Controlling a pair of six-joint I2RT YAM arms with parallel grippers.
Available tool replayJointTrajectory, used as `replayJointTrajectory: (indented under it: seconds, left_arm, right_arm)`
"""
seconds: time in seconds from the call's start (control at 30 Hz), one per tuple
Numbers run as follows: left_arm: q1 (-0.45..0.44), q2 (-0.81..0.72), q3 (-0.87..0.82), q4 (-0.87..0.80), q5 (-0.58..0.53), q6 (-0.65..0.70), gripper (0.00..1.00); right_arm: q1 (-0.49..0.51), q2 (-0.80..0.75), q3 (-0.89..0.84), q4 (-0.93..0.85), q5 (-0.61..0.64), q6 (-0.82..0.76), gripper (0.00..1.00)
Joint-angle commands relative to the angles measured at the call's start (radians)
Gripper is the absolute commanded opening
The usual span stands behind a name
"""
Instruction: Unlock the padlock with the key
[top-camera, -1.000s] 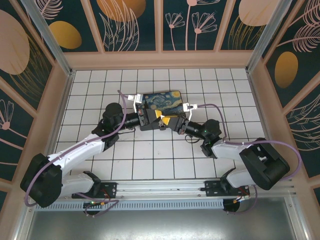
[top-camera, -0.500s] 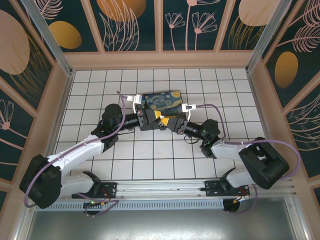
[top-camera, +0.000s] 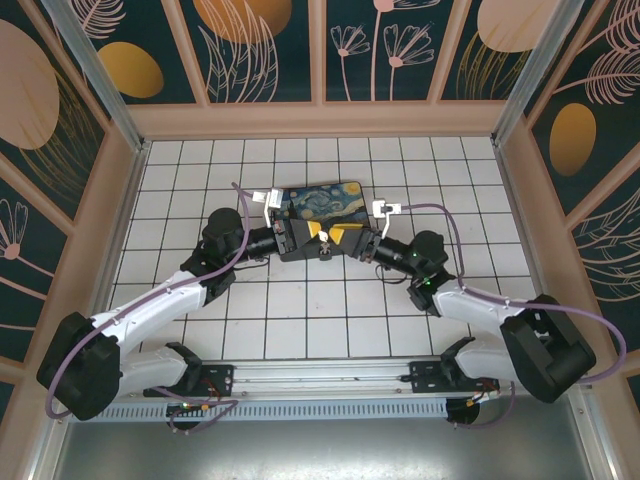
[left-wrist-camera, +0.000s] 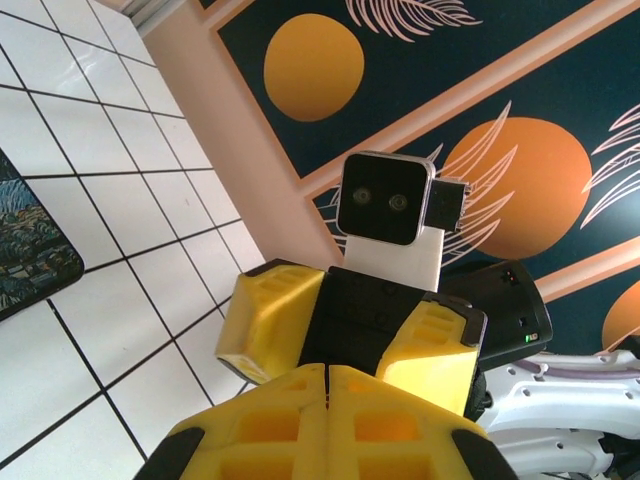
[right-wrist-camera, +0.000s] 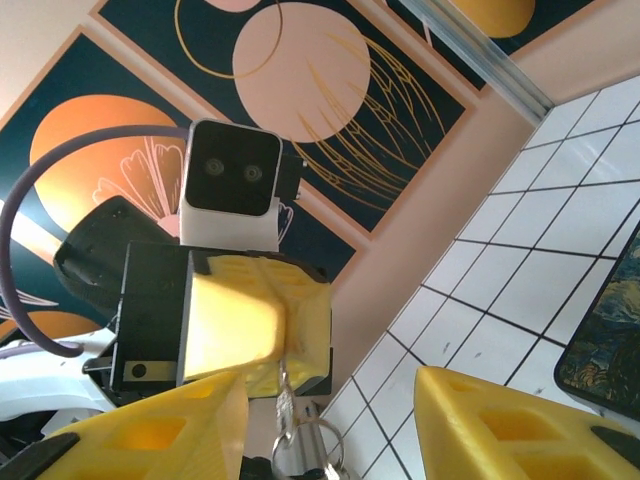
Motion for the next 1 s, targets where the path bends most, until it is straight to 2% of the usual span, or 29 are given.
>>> replayJointTrajectory:
  seconds: [0.0, 0.23, 0.57, 0.73, 0.97]
  left_arm:
    - [-0.005, 0.001, 0.022, 0.043, 0.035, -0.005, 0.00]
    - [-0.005, -0.001, 0.013, 0.051, 0.018, -0.015, 0.00]
    - [-0.005, 0.002, -0.003, 0.106, -0.007, -0.039, 0.00]
    - [-0.005, 0.000, -0.007, 0.110, -0.010, -0.043, 0.00]
    - [-0.006, -0.002, -0.015, 0.103, -0.013, -0.040, 0.00]
  right_arm:
    - [0.017, 0.037, 0.035, 0.044, -0.007, -0.027, 0.48]
    - [0.033, 0.090, 0.035, 0.161, -0.059, 0.020, 0.40]
    - [0.038, 0.100, -0.012, 0.272, -0.061, 0.095, 0.25]
    - [0.040, 0.124, -0.012, 0.320, -0.077, 0.123, 0.22]
    - [0.040, 0.151, -0.012, 0.401, -0.087, 0.172, 0.09]
